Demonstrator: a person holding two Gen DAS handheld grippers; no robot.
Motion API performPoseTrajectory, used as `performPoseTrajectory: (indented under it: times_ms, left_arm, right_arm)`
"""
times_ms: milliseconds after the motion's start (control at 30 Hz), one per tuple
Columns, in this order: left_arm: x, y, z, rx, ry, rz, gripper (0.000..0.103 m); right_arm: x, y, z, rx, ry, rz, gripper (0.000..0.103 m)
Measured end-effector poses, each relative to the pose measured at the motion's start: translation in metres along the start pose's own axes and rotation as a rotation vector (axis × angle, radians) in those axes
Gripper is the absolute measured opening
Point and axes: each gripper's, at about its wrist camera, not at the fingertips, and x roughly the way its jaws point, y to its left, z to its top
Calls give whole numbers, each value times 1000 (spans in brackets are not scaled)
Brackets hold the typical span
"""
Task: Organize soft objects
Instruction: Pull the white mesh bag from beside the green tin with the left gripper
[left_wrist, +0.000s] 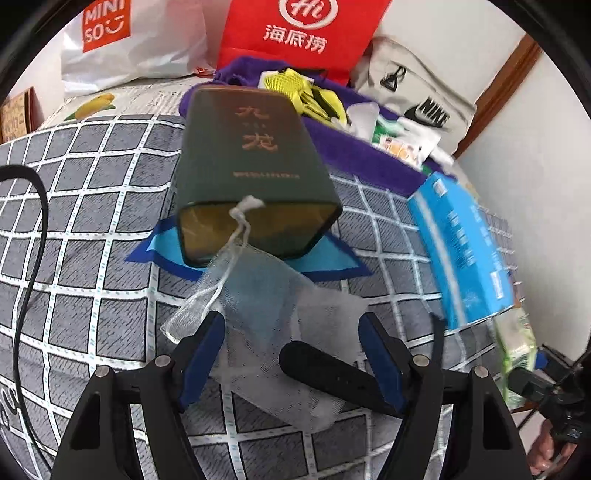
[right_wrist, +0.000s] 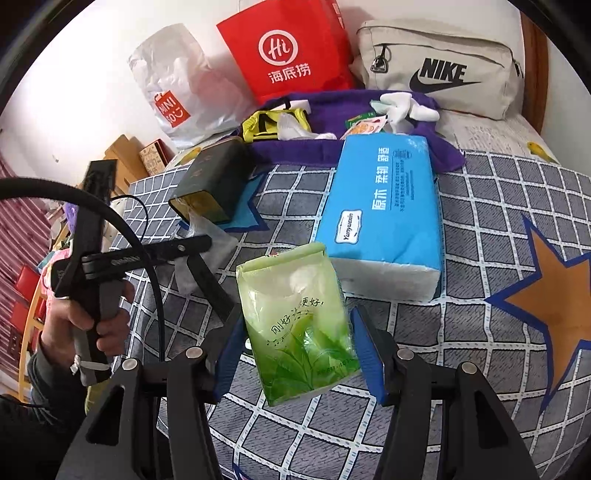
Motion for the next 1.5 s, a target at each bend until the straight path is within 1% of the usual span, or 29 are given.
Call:
performPoseTrajectory:
  times_ms: [33, 67, 133, 300, 367, 467, 600, 700, 767, 867, 1100, 1500]
  left_arm:
    - [4, -2, 0, 7, 10, 15, 78]
    - [5, -5, -1, 22, 4, 26, 83]
    - [7, -8, -1, 32, 0, 31, 88]
    - [8, -5, 3, -28, 20, -1, 89]
    - [7, -3, 3, -42, 18, -7, 92]
    - [5, 0, 1, -70, 21, -26, 92]
    - [5, -1, 0, -72, 23, -24, 96]
    - [6, 1, 1, -73, 25, -38, 96]
    - [6, 1, 1, -75, 24, -37, 98]
    - [8, 0, 1, -70, 22, -37, 98]
    - [9, -1, 2, -73, 22, -40, 98]
    - [10, -2, 2, -71, 22, -39, 100]
  right_arm:
    - [3, 0, 0, 1, 8, 5, 56]
    - [5, 0, -1, 2, 14, 9, 56]
    - [9, -2, -1, 2, 23, 11, 56]
    - [15, -3, -1, 2, 43, 9, 56]
    - [17, -4, 1, 5, 58, 7, 56]
    - [19, -4, 4, 1, 82, 3, 56]
    - [19, -2, 6, -1, 99, -6, 56]
    - [19, -2, 6, 10, 106, 7, 56]
    - [20, -2, 6, 12, 114, 11, 56]
    - [21, -2, 6, 11, 125, -1, 56]
    - [27, 2, 3, 13, 146, 8, 56]
    - [32, 6, 1, 19, 160, 25, 56]
